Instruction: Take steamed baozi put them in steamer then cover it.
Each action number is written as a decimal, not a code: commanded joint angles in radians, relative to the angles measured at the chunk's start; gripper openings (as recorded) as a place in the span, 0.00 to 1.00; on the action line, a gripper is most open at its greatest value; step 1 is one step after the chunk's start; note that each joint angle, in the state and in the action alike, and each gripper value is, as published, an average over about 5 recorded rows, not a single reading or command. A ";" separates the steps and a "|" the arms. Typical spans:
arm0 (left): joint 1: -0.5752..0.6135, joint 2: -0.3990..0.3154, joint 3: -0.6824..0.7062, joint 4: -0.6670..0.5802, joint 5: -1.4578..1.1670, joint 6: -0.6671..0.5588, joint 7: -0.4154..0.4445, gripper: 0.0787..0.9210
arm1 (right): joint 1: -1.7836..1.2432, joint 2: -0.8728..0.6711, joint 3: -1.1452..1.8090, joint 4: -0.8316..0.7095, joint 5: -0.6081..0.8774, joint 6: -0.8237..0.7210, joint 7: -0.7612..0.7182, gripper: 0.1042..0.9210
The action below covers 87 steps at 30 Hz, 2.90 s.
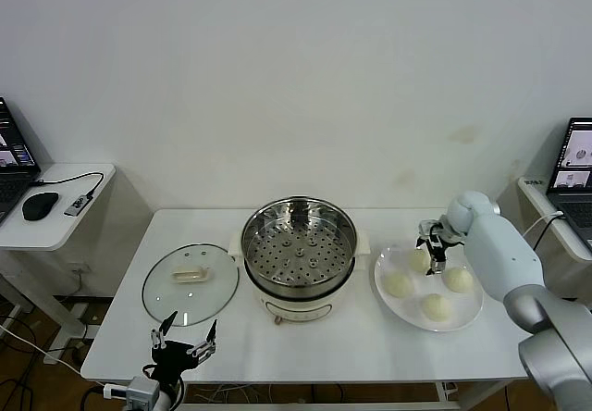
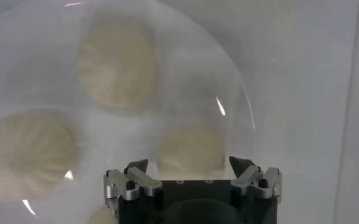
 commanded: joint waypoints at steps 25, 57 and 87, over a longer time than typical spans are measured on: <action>0.010 -0.006 -0.004 -0.035 0.002 0.002 -0.015 0.88 | 0.253 -0.158 -0.280 0.263 0.402 -0.079 -0.151 0.64; 0.055 -0.034 -0.034 -0.060 0.023 -0.020 -0.057 0.88 | 0.531 0.316 -0.507 0.095 0.526 0.660 -0.276 0.66; 0.069 -0.047 -0.038 -0.079 0.030 -0.020 -0.048 0.88 | 0.341 0.350 -0.481 0.150 0.138 0.659 -0.088 0.65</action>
